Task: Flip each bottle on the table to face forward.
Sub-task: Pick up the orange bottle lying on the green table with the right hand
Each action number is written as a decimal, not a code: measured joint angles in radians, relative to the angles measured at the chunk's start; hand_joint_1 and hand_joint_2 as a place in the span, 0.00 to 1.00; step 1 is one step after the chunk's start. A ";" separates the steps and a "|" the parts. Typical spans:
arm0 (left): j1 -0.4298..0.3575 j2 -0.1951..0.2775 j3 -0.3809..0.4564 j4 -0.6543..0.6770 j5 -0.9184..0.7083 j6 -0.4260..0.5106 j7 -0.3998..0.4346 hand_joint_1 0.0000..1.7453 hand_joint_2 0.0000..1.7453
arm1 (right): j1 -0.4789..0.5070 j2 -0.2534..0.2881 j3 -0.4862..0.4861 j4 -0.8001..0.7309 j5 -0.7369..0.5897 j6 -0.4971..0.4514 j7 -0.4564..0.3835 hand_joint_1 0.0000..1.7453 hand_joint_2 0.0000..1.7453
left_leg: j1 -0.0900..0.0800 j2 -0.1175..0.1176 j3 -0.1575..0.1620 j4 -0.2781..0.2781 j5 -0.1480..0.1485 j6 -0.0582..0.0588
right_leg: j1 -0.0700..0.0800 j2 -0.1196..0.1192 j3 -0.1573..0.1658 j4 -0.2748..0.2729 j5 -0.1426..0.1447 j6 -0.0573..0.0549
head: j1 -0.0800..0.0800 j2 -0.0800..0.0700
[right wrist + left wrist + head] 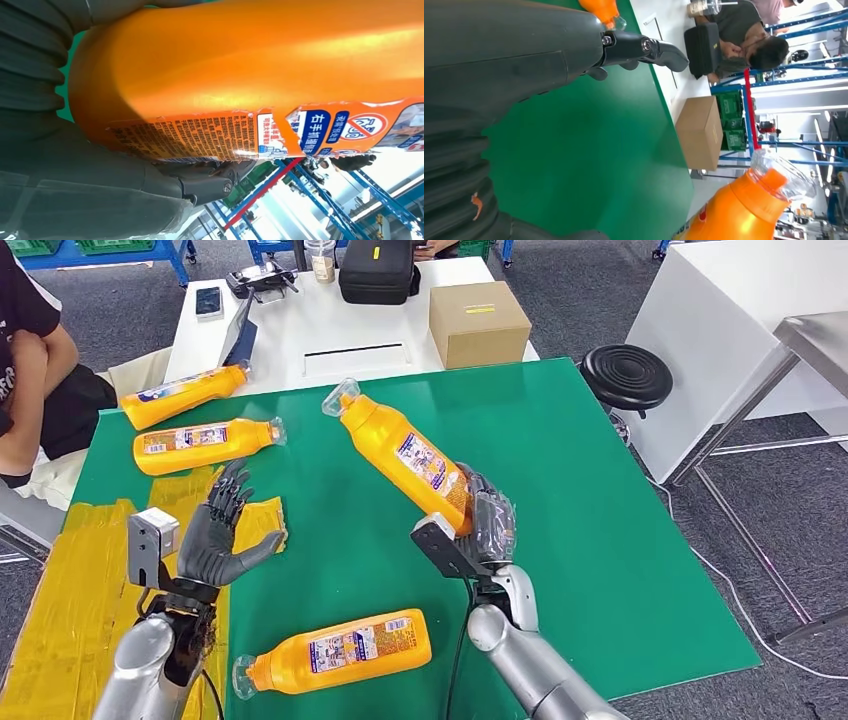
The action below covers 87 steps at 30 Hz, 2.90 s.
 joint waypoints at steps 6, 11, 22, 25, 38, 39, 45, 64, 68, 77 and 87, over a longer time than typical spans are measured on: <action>-0.031 -0.001 -0.036 0.022 0.090 -0.044 0.031 0.00 1.00 | -0.005 0.010 0.001 0.000 -0.005 -0.004 -0.007 1.00 1.00 | 0.000 0.000 -0.001 0.000 0.000 0.000 | 0.000 0.000 0.000 0.000 0.000 0.000 | 0.000 0.000; -0.106 -0.006 -0.102 0.070 0.179 -0.046 0.058 0.00 1.00 | -0.039 0.037 0.033 0.007 0.003 -0.003 -0.013 1.00 1.00 | 0.000 0.000 -0.001 0.000 0.001 0.000 | 0.000 0.000 0.000 0.000 0.001 0.000 | 0.000 0.000; -0.147 -0.009 -0.167 0.094 0.233 -0.023 0.068 0.00 1.00 | -0.103 0.116 0.188 0.086 0.144 -0.013 0.003 1.00 1.00 | 0.001 0.000 -0.002 0.000 0.001 -0.001 | 0.000 0.000 -0.003 0.000 0.000 0.000 | 0.000 0.000; -0.156 -0.010 -0.171 0.104 0.246 -0.023 0.070 0.00 1.00 | -0.125 0.126 0.209 0.113 0.145 -0.013 0.003 1.00 1.00 | 0.001 0.000 -0.002 0.000 0.001 -0.001 | 0.000 0.000 -0.003 0.000 0.000 0.000 | 0.000 0.000; -0.164 -0.009 -0.170 0.144 0.354 -0.062 0.070 0.00 1.00 | -0.135 0.142 0.229 0.151 0.221 -0.014 0.019 1.00 1.00 | 0.001 0.000 -0.003 0.000 0.002 -0.001 | 0.000 0.000 -0.003 0.000 0.001 0.000 | 0.000 0.000; -0.164 -0.009 -0.170 0.146 0.356 -0.064 0.070 0.00 1.00 | -0.135 0.142 0.229 0.152 0.222 -0.014 0.019 1.00 1.00 | 0.001 0.000 -0.003 0.000 0.002 -0.001 | 0.000 0.000 -0.003 0.000 0.001 0.000 | 0.000 0.000; -0.164 -0.009 -0.157 0.153 0.496 -0.121 0.112 0.00 1.00 | -0.135 0.144 0.228 0.159 0.229 -0.014 0.014 1.00 1.00 | 0.001 0.000 -0.003 0.000 0.002 -0.001 | 0.000 0.000 -0.003 0.000 0.001 0.000 | 0.000 0.000; -0.170 -0.025 -0.109 0.169 0.660 -0.152 0.165 0.00 1.00 | -0.129 0.172 0.205 0.193 0.276 -0.014 0.006 1.00 1.00 | 0.001 0.000 -0.003 0.000 0.002 -0.001 | 0.000 0.000 -0.003 0.000 0.001 0.000 | 0.000 0.000; -0.170 -0.027 -0.109 0.169 0.660 -0.144 0.164 0.12 1.00 | -0.130 0.173 0.204 0.197 0.272 -0.014 0.005 1.00 1.00 | 0.001 0.000 -0.003 0.000 0.002 -0.001 | 0.000 0.000 -0.003 0.000 0.001 0.000 | 0.000 0.000; -0.161 -0.038 -0.115 0.160 0.650 -0.117 0.151 1.00 1.00 | -0.130 0.174 0.200 0.204 0.261 -0.014 0.009 1.00 1.00 | 0.001 0.000 -0.003 0.000 0.002 -0.001 | 0.000 0.000 -0.003 0.000 0.001 0.000 | 0.000 0.000; -0.133 -0.045 -0.130 0.107 0.650 -0.095 0.142 1.00 1.00 | -0.130 0.174 0.199 0.204 0.262 -0.014 0.009 1.00 1.00 | 0.001 0.000 -0.003 0.000 0.002 -0.001 | 0.000 0.001 -0.004 0.000 0.001 0.000 | 0.000 0.000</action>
